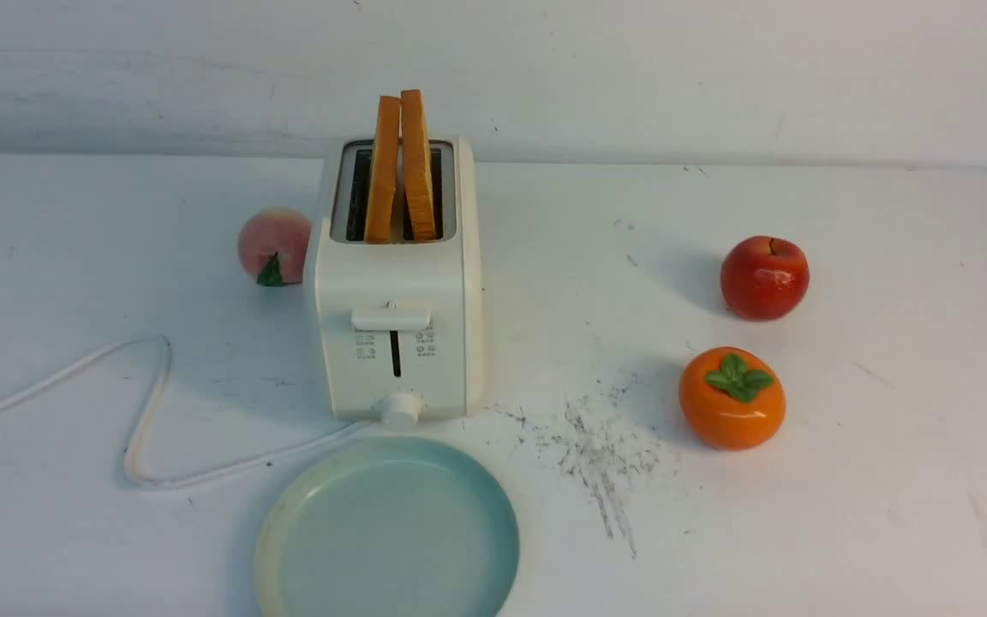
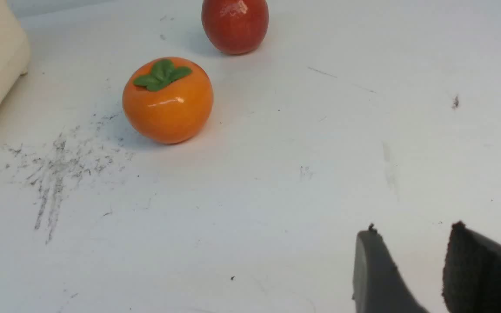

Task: Take toasted bread from bread machine on white table place on plate.
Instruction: 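Reach for a toast slice standing in the toaster with the left gripper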

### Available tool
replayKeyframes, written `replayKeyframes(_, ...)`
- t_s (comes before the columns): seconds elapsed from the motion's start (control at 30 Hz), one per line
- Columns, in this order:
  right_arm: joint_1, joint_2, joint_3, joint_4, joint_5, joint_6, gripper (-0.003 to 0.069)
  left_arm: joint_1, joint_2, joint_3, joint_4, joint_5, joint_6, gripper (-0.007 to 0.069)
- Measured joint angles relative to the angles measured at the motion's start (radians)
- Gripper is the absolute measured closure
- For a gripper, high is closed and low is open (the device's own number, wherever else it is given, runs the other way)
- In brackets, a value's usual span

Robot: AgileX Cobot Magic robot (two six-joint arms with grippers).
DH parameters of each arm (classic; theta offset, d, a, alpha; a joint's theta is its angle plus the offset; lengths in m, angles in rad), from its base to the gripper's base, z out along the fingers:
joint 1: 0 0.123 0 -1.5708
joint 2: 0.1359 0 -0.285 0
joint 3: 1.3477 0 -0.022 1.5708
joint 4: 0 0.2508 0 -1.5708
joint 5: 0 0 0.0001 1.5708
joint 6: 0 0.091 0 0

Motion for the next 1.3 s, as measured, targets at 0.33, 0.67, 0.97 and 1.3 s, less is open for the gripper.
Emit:
replayKeyframes(0.33,0.0,0.0,0.0,0.0,0.0,0.0,0.0419,0.0,0.0,0.0,0.0,0.0,0.0,0.0387)
replayKeyframes(0.67,0.0,0.0,0.0,0.0,0.0,0.0,0.0419,0.0,0.0,0.0,0.055,0.0,0.0,0.0387)
replayKeyframes(0.97,0.0,0.0,0.0,0.0,0.0,0.0,0.0419,0.0,0.0,0.0,0.073,0.0,0.0,0.0386)
replayKeyframes(1.3,0.0,0.0,0.006,0.144,-0.052,0.0,0.0419,0.0,0.0,0.0,0.099,-0.109,-0.044,0.0386)
